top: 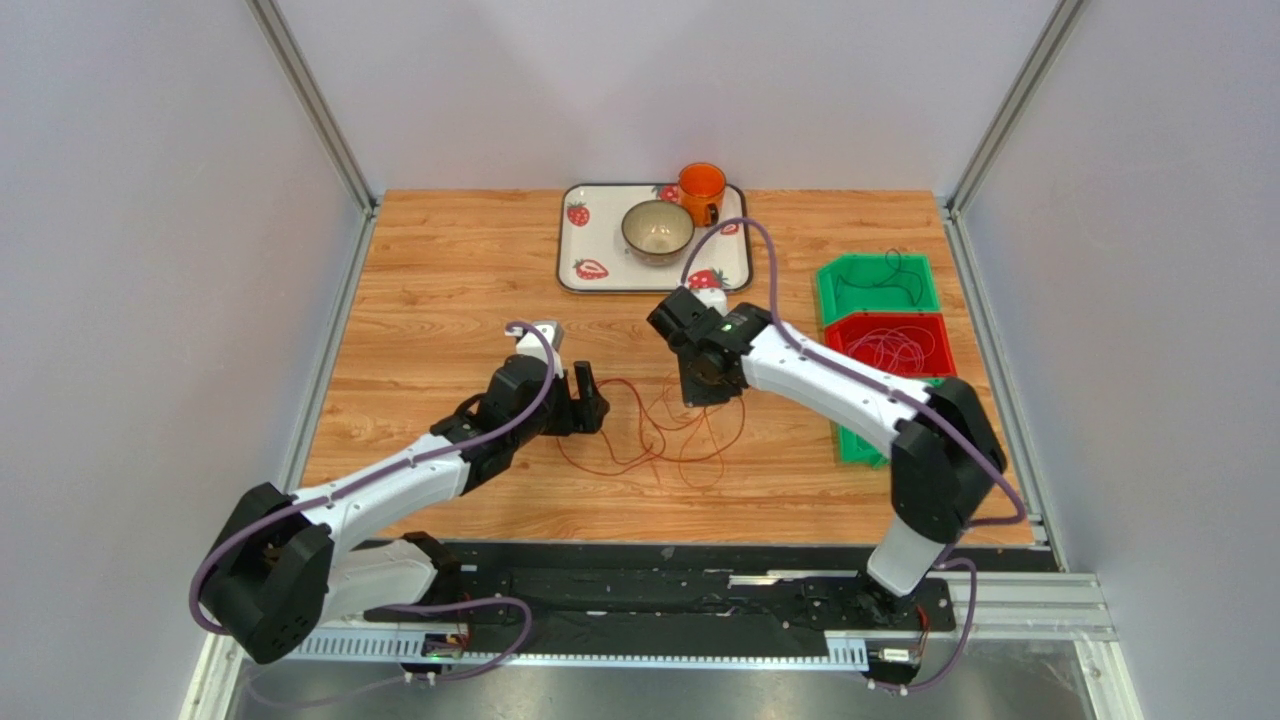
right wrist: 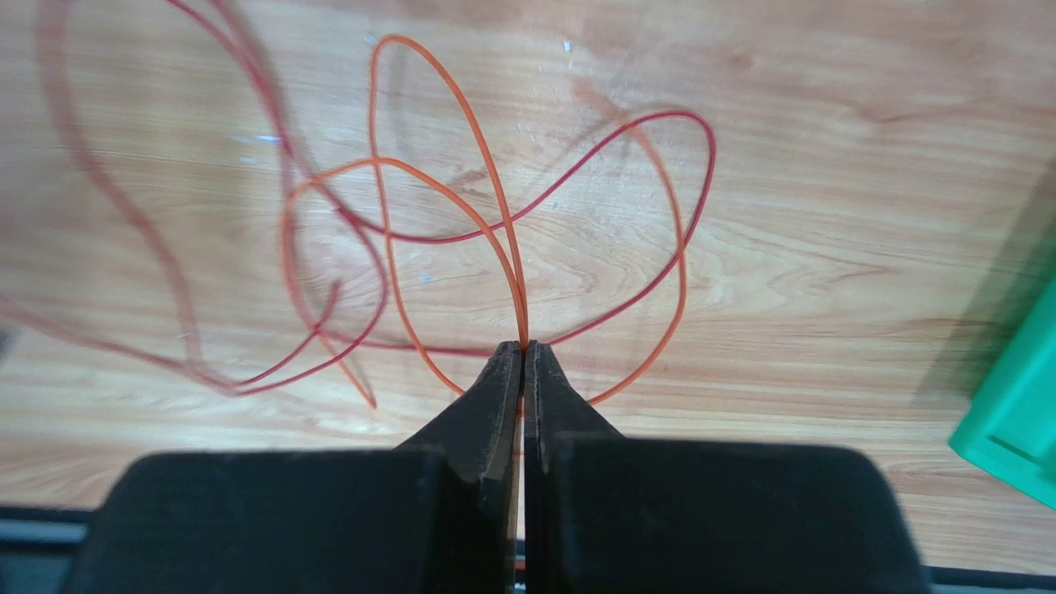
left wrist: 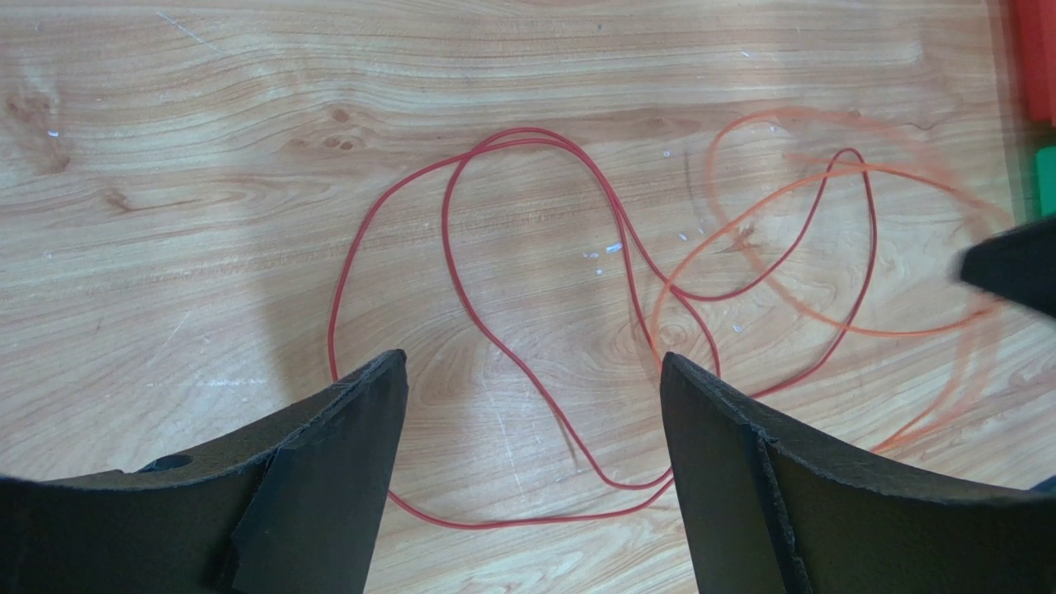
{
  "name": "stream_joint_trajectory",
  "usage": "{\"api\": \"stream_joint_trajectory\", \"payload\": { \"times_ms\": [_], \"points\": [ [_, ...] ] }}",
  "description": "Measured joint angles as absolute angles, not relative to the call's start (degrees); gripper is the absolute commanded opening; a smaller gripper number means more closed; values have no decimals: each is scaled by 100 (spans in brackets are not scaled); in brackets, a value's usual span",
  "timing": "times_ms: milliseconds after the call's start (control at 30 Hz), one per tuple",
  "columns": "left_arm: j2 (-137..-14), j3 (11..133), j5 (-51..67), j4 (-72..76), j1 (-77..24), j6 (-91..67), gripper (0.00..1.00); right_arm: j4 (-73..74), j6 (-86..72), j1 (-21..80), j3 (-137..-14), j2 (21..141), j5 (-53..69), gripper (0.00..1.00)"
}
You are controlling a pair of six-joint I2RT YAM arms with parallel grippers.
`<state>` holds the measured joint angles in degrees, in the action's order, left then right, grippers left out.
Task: Untangle the cables
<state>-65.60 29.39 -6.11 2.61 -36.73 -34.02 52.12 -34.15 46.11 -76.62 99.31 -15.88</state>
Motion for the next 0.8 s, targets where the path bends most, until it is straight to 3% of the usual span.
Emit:
{"api": "stream_joint_trajectory", "payload": {
  "times_ms": [200,467,800],
  "points": [
    [-6560,2939,-613,261,-3673,-3435,83,5614,-3345,4611,-8335,8945,-1785,0],
    [-6560,2936,-613,263,-3673,-3446,83,6066,-3105,4493,-9131,8514,-2292,0],
    [-6558,2912,-615,285,-3673,-3450,82,6252,-2679,3282,-9625,8427,-2471,0]
  ]
}}
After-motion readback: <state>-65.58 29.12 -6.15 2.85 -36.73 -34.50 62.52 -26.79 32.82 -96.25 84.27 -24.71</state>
